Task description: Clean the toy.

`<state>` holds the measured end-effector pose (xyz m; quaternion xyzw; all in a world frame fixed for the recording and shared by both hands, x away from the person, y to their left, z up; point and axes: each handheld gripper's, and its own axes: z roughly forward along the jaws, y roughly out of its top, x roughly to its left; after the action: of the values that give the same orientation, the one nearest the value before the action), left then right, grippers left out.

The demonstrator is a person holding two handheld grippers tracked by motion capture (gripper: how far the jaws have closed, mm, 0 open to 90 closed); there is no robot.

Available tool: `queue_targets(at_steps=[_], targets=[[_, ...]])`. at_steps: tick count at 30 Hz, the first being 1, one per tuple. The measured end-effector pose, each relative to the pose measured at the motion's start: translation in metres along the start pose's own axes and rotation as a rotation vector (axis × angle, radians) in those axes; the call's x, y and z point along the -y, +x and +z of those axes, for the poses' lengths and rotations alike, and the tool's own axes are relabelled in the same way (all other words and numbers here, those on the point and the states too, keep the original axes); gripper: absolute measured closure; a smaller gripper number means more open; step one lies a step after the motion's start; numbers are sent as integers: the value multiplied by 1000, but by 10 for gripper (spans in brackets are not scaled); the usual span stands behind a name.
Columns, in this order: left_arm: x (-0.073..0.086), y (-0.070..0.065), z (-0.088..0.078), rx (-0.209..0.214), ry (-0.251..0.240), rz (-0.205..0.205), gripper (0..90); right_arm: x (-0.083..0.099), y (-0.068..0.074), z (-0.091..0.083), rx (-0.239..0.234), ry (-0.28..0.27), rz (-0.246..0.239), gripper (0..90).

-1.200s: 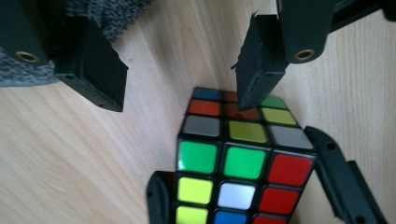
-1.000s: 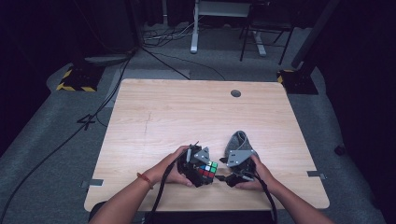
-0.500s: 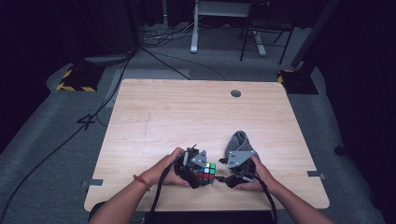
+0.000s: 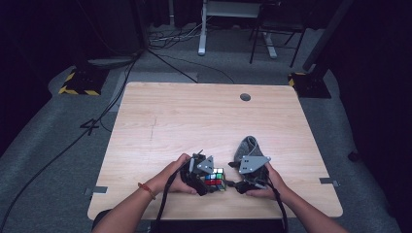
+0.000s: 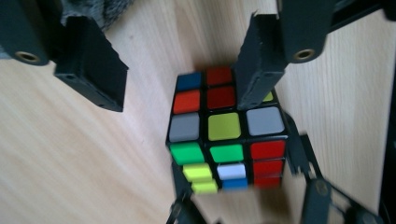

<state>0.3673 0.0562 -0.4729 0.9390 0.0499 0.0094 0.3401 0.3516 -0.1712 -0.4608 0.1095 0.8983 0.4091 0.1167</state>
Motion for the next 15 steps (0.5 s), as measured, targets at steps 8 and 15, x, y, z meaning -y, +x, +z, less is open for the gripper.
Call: queue_targets(at_steps=[8,15], targets=[[-3,-1,2,5,1,6,288,-11,3,-6,-1,-61,-15,393],[0,-1,-1,-1,1,25,335,-12,1,-7,15,-61,-7,426]])
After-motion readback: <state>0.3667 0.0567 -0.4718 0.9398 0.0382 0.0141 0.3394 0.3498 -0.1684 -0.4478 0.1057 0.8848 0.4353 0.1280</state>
